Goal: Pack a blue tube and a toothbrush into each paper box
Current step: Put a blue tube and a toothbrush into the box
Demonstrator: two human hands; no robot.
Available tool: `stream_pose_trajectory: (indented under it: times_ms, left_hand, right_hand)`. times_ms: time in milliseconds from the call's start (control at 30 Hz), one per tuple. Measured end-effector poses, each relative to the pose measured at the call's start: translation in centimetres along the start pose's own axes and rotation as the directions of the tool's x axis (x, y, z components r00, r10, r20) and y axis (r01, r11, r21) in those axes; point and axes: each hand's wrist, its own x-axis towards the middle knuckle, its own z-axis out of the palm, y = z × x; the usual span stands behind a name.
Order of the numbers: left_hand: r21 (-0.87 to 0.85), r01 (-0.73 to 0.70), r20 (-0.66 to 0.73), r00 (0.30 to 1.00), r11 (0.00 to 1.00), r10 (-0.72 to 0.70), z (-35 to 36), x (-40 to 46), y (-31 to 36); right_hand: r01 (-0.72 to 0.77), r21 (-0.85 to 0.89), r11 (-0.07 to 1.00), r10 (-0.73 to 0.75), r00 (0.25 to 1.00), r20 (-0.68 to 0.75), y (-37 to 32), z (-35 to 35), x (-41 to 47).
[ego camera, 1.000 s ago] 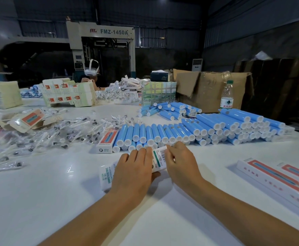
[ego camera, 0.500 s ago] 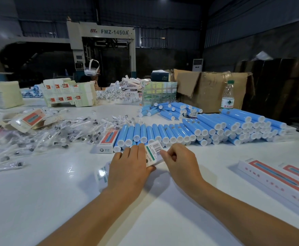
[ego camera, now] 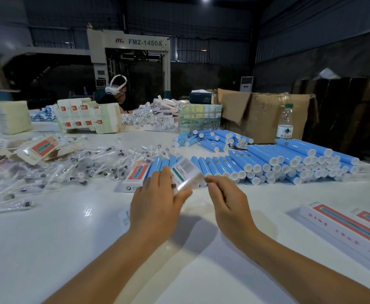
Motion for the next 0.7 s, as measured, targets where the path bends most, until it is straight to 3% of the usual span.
stream_pose_trajectory:
  times_ms: [33, 67, 133, 200, 233, 300, 367, 533, 600, 700]
  left_hand:
    - [-0.242, 0.026, -0.026, 0.999, 0.970, -0.033, -0.6, 0.2, 0.1]
    - [-0.478, 0.073, -0.020, 0.995, 0.875, -0.094, -1.2, 0.4, 0.4]
    - [-0.790, 0.276, 0.135, 0.950, 0.547, -0.283, -2.1, 1.0, 0.8]
    - [-0.895, 0.428, 0.360, 0.858, 0.123, -0.367, -2.1, 1.3, 0.9]
    - [-0.889, 0.457, 0.436, 0.823, -0.033, -0.364, -2.0, 1.4, 0.7]
    - [-0.864, 0.457, 0.504, 0.786, -0.211, -0.358, -1.6, 1.4, 0.8]
    - [-0.848, 0.454, 0.528, 0.769, -0.273, -0.360, -0.9, 1.3, 0.6]
    - [-0.811, 0.498, 0.582, 0.744, -0.307, -0.329, -0.2, 1.2, 0.1]
    - [-0.832, 0.493, 0.554, 0.761, -0.254, -0.338, 0.0, 1.1, -0.1]
    - [-0.847, 0.531, 0.504, 0.781, -0.034, -0.369, 0.5, 0.6, -0.5]
  right_hand:
    - [0.001, -0.008, 1.000, -0.001, 1.000, 0.025, 0.0, 0.0, -0.1]
    - [-0.010, -0.021, 1.000, 0.012, 0.998, 0.057, 0.1, 0.1, -0.2]
    - [-0.040, -0.048, 0.998, 0.046, 0.990, 0.130, 0.4, 0.4, -0.4]
    - [-0.050, -0.069, 0.996, 0.064, 0.974, 0.217, 0.4, 0.8, -0.7]
    - [-0.049, -0.084, 0.995, 0.069, 0.961, 0.266, 0.4, 1.1, -0.8]
    - [-0.052, -0.086, 0.995, 0.081, 0.927, 0.367, 0.2, 1.6, -1.1]
    - [-0.065, -0.076, 0.995, 0.092, 0.897, 0.432, 0.0, 2.0, -1.2]
    - [-0.035, -0.139, 0.990, 0.093, 0.893, 0.440, 0.1, 2.2, -1.2]
    - [-0.041, -0.150, 0.988, 0.103, 0.894, 0.437, 0.1, 2.1, -1.2]
    - [-0.034, -0.175, 0.984, 0.102, 0.912, 0.398, 0.2, 1.7, -0.9]
